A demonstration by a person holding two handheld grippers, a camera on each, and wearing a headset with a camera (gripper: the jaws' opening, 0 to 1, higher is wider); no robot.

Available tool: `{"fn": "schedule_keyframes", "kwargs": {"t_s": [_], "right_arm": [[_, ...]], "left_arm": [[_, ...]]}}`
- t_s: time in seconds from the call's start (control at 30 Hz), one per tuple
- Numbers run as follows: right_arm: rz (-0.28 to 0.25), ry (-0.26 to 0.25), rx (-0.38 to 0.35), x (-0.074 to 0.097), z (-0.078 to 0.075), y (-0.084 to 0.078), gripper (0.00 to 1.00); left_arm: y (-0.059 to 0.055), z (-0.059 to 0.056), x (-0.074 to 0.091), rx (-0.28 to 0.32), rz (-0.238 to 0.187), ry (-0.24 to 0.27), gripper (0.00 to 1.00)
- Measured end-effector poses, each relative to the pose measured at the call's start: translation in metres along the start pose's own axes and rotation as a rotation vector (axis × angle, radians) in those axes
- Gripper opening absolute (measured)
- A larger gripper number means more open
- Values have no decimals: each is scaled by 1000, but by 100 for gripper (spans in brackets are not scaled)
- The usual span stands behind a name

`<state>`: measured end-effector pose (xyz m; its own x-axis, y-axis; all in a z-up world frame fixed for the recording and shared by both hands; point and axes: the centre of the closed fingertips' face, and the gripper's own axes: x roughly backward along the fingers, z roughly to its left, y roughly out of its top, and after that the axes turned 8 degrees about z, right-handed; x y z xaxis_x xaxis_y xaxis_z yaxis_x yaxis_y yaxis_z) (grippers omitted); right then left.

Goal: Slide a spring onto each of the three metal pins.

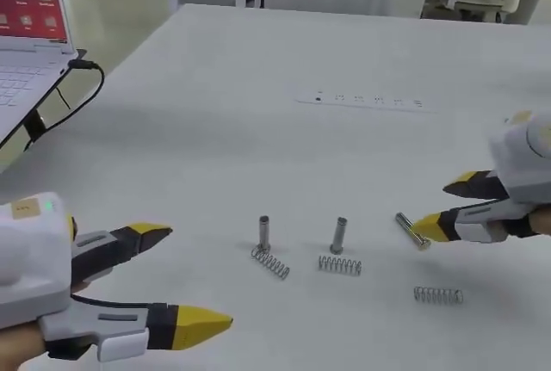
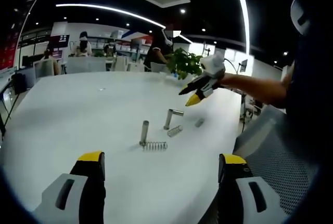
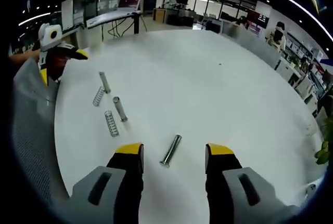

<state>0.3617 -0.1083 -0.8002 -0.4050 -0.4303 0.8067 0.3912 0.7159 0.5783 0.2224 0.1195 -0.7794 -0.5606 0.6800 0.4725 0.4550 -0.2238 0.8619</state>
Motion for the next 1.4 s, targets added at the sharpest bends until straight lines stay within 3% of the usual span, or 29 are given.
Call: {"fn": "schedule_keyframes", "kwargs": {"t_s": [0.67, 1.4], "right_arm": [[123, -9, -107, -34, -6, -2, 18], [204, -24, -165, -52, -8, -11, 10]], "left_arm": [[1, 0, -1, 5, -2, -3, 85], [-2, 0, -1, 10, 6, -8, 83]]}}
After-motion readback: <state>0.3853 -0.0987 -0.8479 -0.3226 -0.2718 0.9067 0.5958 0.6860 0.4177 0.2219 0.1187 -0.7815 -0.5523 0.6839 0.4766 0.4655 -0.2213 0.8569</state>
